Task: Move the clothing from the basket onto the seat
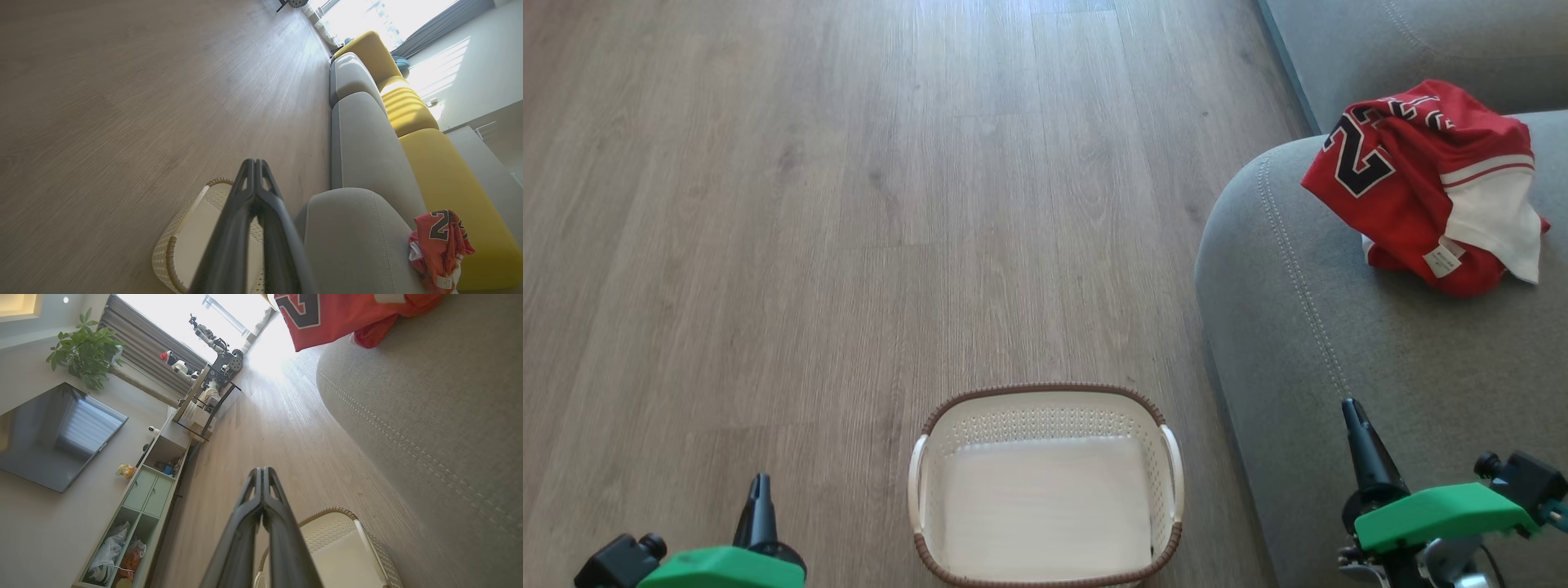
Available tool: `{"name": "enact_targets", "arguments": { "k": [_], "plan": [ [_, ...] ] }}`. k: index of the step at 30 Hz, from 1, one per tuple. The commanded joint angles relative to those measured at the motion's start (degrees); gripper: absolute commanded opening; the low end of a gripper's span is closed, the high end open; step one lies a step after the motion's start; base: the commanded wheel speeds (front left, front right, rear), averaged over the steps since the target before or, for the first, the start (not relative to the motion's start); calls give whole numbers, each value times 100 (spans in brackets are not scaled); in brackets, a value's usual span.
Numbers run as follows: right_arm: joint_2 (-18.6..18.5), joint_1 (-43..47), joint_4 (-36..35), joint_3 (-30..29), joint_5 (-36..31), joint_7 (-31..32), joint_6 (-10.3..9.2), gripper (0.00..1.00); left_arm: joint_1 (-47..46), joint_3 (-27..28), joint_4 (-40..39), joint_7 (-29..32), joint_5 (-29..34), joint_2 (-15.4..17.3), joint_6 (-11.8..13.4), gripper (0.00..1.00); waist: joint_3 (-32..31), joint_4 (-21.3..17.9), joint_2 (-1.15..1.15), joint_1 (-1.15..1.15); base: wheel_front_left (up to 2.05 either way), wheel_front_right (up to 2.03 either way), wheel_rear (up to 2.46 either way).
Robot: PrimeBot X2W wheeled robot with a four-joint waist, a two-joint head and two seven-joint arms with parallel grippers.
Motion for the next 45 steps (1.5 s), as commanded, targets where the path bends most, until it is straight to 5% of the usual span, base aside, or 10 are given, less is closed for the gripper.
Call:
{"name": "enact_targets", "arguments": {
  "k": [1, 45],
  "plan": [
    [-155, -323, -177, 73, 235, 24, 25, 0, -306, 246, -201, 54, -153, 19, -74, 0, 3, 0, 0, 0, 0, 0, 0],
    [-782, -802, -268, 570, 3775, -91, 42, 0, -561, 1348, -456, 769, -2323, -453, -730, 0, 75, 1, 0, 0, 0, 0, 0]
  ]
}}
